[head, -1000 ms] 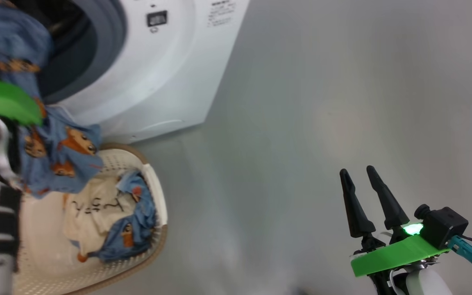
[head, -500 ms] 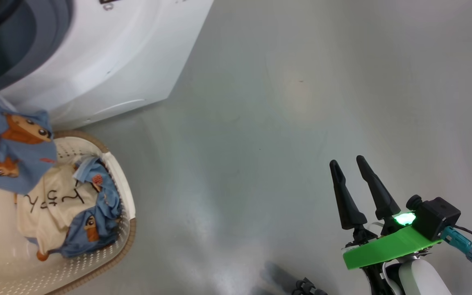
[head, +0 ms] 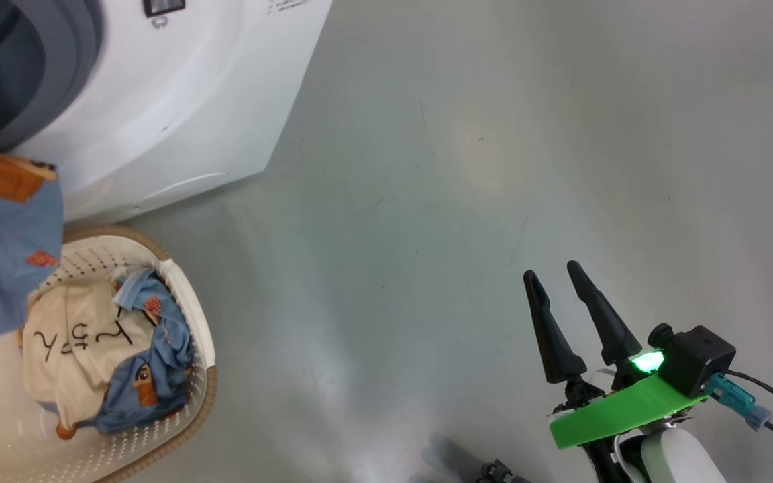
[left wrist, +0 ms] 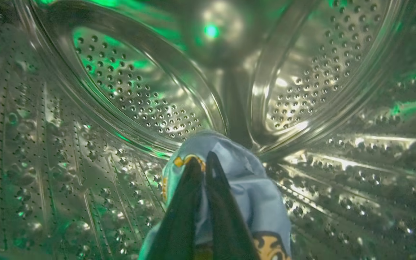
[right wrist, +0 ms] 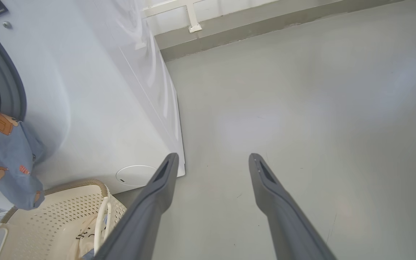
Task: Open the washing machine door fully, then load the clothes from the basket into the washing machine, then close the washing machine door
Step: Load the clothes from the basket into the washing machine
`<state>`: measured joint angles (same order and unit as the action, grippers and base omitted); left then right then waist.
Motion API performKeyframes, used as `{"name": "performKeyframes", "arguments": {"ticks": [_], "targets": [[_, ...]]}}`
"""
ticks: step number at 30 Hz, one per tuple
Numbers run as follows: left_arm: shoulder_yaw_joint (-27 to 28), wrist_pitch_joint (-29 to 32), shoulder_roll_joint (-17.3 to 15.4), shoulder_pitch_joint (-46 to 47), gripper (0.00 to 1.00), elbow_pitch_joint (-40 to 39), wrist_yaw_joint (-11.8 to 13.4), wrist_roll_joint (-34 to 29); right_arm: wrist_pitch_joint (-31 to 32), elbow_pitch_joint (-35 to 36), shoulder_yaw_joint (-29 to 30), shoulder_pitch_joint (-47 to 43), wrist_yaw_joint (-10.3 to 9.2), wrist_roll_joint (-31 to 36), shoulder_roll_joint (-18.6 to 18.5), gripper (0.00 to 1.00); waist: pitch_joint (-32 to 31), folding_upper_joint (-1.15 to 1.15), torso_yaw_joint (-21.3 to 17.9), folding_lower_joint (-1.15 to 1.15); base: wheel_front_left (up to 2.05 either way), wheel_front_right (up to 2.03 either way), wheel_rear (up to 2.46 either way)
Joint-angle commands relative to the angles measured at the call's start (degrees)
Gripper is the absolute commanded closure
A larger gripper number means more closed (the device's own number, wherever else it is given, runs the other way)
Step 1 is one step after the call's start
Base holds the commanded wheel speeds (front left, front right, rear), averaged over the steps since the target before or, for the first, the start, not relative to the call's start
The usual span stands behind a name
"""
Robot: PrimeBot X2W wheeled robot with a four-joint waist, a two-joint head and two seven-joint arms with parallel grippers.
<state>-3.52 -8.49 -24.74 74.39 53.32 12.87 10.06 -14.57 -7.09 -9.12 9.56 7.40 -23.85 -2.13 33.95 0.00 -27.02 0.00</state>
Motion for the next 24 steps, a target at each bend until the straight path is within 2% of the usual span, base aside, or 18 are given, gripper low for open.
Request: {"name": "performKeyframes", "arguments": {"ticks": [1,2,3,4,6,7,8,9,17,24], "targets": [[0.1,0.2,-2.9,0.5,1.0,-0.4,0.1,-0.9,-0.4,0.9,-1.5,-0.8,0.09,0.3,-0.8,0.0,-0.4,0.0,0.0,0.0,0.0,0.0,0.0],[-0.1,0.4,-2.8,0.4,1.0,0.6,0.0,-0.9,-0.4,0.9,-1.6,-1.0,0.09,0.3,-0.8,0.0,-0.5,0.0,0.0,0.0,0.0,0.0,0.0],[-0.4,0.2,-2.7,0.3,0.93,1.4,-0.1,-0.9,-0.4,0.9,-1.6,-1.0,0.09,0.4,-0.8,0.0,-0.6,0.0,0.0,0.0,0.0,0.0,0.0],[-0.7,0.2,-2.5,0.2,0.78,2.2,-0.2,-1.0,-0.4,0.9,-1.6,-1.1,0.09,0.4,-0.8,0.0,-0.8,0.0,0.1,0.0,0.0,0.0,0.0],[-1.4,0.7,-1.7,-0.1,0.54,3.9,-0.8,-1.0,-0.4,0.8,-1.4,-1.3,0.09,0.5,-0.8,0.0,-1.1,0.0,0.4,0.0,0.0,0.0,0.0],[-1.7,0.9,-1.2,-0.2,0.28,4.6,-1.0,-1.0,-0.4,0.8,-1.2,-1.4,0.09,0.6,-0.8,0.0,-1.3,0.0,0.6,0.0,0.0,0.0,0.0],[-1.9,1.3,-0.8,-0.3,0.09,5.4,-1.2,-0.9,-0.4,0.7,-1.1,-1.5,0.09,0.7,-0.8,0.0,-1.5,0.0,0.8,0.0,0.0,0.0,0.0],[-2.0,1.4,-0.4,-0.3,0.0,6.0,-1.1,-0.8,-0.4,0.7,-1.0,-1.5,0.09,0.8,-0.8,0.0,-1.7,0.0,1.0,0.0,0.0,0.0,0.0],[-4.1,0.4,2.7,-0.5,0.0,9.3,0.0,-1.4,-0.4,0.7,-0.9,-1.4,0.09,1.2,-0.8,0.0,-3.7,0.0,3.2,0.0,0.0,0.0,0.0],[-5.6,-1.0,5.9,-1.2,0.0,11.3,2.6,-1.8,-0.4,0.6,-0.5,-1.7,0.09,1.6,-0.8,0.0,-5.3,0.0,5.5,0.0,0.0,0.0,0.0]]}}
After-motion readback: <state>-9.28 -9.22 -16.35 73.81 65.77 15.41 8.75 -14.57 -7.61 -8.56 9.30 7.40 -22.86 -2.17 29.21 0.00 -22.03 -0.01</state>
